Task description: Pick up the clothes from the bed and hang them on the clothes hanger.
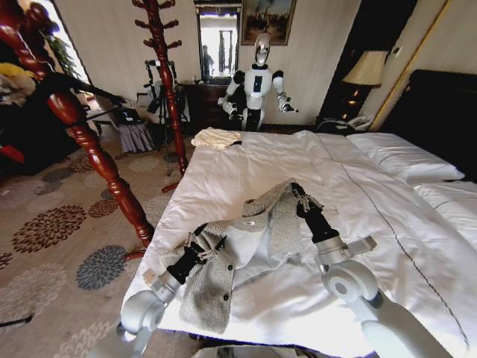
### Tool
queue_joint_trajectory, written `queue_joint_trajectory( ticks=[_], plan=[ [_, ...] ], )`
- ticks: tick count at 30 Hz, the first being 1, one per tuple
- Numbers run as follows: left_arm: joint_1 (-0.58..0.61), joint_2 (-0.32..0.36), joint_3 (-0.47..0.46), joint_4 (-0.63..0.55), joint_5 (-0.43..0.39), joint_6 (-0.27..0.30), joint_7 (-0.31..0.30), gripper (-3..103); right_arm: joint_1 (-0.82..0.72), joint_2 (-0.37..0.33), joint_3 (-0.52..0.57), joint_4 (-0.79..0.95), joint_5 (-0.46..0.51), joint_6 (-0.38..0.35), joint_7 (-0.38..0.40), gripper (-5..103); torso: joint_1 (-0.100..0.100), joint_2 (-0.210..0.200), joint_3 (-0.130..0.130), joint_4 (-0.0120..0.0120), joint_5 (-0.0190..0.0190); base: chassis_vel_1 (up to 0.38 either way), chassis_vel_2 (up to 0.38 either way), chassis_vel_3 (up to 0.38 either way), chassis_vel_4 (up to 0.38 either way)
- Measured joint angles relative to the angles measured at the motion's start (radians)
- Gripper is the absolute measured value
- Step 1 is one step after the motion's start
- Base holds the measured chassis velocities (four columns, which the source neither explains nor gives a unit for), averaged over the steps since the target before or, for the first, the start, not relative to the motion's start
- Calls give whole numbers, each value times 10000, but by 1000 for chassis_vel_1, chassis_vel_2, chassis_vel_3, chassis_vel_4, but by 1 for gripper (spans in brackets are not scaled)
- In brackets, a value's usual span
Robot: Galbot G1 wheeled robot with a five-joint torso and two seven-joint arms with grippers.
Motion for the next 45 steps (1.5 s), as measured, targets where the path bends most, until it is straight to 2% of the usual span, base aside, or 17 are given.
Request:
queue_joint_trajectory(
  ticks=[2, 3, 4, 6, 7, 10, 12, 15, 17, 19, 21, 28, 33, 35, 36, 39, 45],
  plan=[
    [28, -2, 198, 64, 296, 127, -253, 100, -21, -8, 9, 0, -6, 0, 0, 0, 1, 0, 0, 0, 0, 0, 0, 0, 0],
    [68, -10, 451, 139, 713, 302, -663, 100, -40, -14, 19, 0, -19, 3, 0, 0, 1, 0, 1, 0, 0, 0, 0, 0, 0],
    [132, -67, 815, 258, 1554, 611, -1446, 100, -71, -20, 34, 0, -59, 14, -1, 0, 0, 0, 0, 1, 0, 0, 0, 0, 0],
    [182, -189, 1074, 338, 2234, 819, -2025, 100, -76, -13, 38, 0, -75, 18, -1, 0, 0, 0, 0, 2, 0, 0, 0, 0, 0],
    [182, -189, 1074, 338, 2234, 819, -2025, 100, -76, -13, 38, 0, -75, 18, -1, 0, 0, 0, 0, 2, 0, 0, 0, 0, 0],
    [331, -615, 1543, 554, 3256, 1139, -3096, 100, -48, 16, 35, -41, -82, 21, -1, 0, 0, 0, 0, 1, 1, 0, 0, 0, 0],
    [372, -714, 1596, 613, 3440, 1161, -3271, 100, -41, 19, 33, -54, -86, 21, -1, 0, 0, 0, 0, 1, 1, 0, 0, 0, 0],
    [574, -1375, 1833, 1117, 4553, 1177, -4364, 100, -35, 31, 19, -111, -125, 35, -3, 0, 0, 1, 0, 2, 0, 0, 0, 0, 0],
    [589, -1458, 1841, 1188, 4726, 1174, -4497, 100, -38, 32, 18, -113, -128, 37, -4, 0, 0, 1, 0, 2, 0, 0, 0, 0, 0],
    [634, -1870, 1760, 1525, 5584, 1154, -5042, 100, -58, 33, 15, -114, -156, 46, -8, 0, 1, 1, 0, 2, -1, 0, 0, 0, 0],
    [627, -2008, 1630, 1666, 5908, 1154, -5247, 100, -76, 31, 16, -113, -169, 53, -13, 0, 0, 1, 0, 2, 1, 0, 0, 0, 0],
    [570, -1703, 1188, 1630, 5826, 1352, -5499, 100, -149, 26, 37, -95, -262, 105, -48, 0, 0, 1, 0, 1, -1, 0, 0, 0, 0],
    [581, -863, 606, 1193, 4924, 1547, -5644, 100, -195, 32, 66, -70, -382, 160, -95, 0, 0, 1, 0, 1, -1, 0, 0, 0, 0],
    [581, -535, 362, 1091, 4409, 1529, -5564, 100, -198, 44, 70, -67, -397, 175, -104, 0, 0, 1, 0, 1, -2, 0, 0, 0, 0],
    [581, -535, 362, 1091, 4409, 1529, -5564, 100, -198, 44, 70, -67, -397, 175, -104, 0, 0, 1, 0, 1, -2, 0, 0, 0, 0],
    [537, -94, -150, 958, 3503, 1480, -5318, 100, -192, 55, 114, -30, -416, 184, -110, 0, 0, 1, 1, 1, -3, 0, 0, 0, 0],
    [348, 148, -856, 967, 3039, 1483, -5307, 100, -218, 45, 216, 75, -406, 186, -107, 0, 0, 0, 1, 2, -3, 0, 0, 0, 0]
  ],
)
